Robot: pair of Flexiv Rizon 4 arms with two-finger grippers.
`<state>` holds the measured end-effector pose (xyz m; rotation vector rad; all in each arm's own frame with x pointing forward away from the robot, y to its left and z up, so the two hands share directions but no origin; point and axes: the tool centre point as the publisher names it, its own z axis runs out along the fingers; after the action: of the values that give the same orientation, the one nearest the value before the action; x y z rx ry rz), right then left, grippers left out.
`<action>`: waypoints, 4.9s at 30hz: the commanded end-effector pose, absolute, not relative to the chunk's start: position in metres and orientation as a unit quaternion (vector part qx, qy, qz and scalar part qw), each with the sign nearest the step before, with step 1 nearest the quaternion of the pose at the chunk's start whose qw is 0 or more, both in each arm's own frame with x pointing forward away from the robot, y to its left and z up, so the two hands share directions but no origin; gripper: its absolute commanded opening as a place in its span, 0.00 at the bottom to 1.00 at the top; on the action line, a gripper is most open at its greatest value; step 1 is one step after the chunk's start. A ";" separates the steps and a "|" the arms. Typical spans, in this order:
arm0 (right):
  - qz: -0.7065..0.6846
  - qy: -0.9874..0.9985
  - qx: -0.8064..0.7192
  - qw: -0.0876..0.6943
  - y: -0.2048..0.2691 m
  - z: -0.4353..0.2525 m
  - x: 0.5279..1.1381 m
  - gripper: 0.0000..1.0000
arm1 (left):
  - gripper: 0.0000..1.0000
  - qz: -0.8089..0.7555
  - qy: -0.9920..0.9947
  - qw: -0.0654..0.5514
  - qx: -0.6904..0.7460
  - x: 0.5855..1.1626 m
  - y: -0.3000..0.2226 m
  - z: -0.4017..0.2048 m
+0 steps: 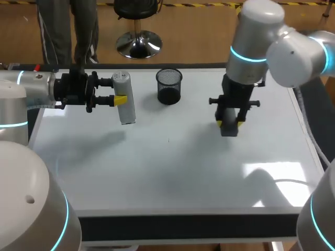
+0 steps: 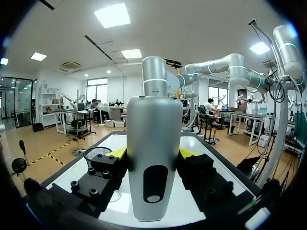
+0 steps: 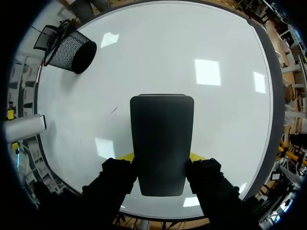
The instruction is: Pick up the inspection probe, press it on each red-marked spot on the whiteboard one by one, put down the probe, pick up the eraser, and wipe off all the red marks.
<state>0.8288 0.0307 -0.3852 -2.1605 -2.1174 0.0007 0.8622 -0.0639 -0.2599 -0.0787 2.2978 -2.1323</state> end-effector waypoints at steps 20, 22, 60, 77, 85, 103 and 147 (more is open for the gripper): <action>-0.007 -0.676 -0.737 0.030 -0.030 -0.349 0.800 0.00 | 0.00 -0.680 0.732 0.004 -0.025 0.862 -0.064 -0.259; -0.006 -0.673 -0.739 0.029 -0.033 -0.347 0.799 0.00 | 0.00 -0.680 0.732 0.004 -0.025 0.862 -0.064 -0.259; -0.003 -0.678 -0.734 0.039 -0.063 -0.363 0.789 0.00 | 0.00 -0.680 0.732 0.004 -0.025 0.862 -0.064 -0.259; 0.002 -0.694 -0.718 0.059 -0.099 -0.391 0.790 0.00 | 0.00 -0.680 0.732 0.004 -0.025 0.862 -0.064 -0.259; 0.001 -0.696 -0.714 0.072 -0.105 -0.405 0.794 0.00 | 0.00 -0.680 0.732 0.004 -0.025 0.862 -0.064 -0.259; 0.012 -0.694 -0.716 0.079 -0.108 -0.425 0.798 0.00 | 0.00 -0.680 0.732 0.004 -0.025 0.862 -0.064 -0.259; -0.017 -0.672 -0.740 0.011 -0.106 -0.324 0.789 1.00 | 0.00 -0.680 0.732 0.004 -0.025 0.862 -0.064 -0.259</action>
<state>0.7904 -0.1049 -0.3252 -2.3118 -2.0949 -0.0493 0.8622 -0.0638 -0.2599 -0.0788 2.2978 -2.1322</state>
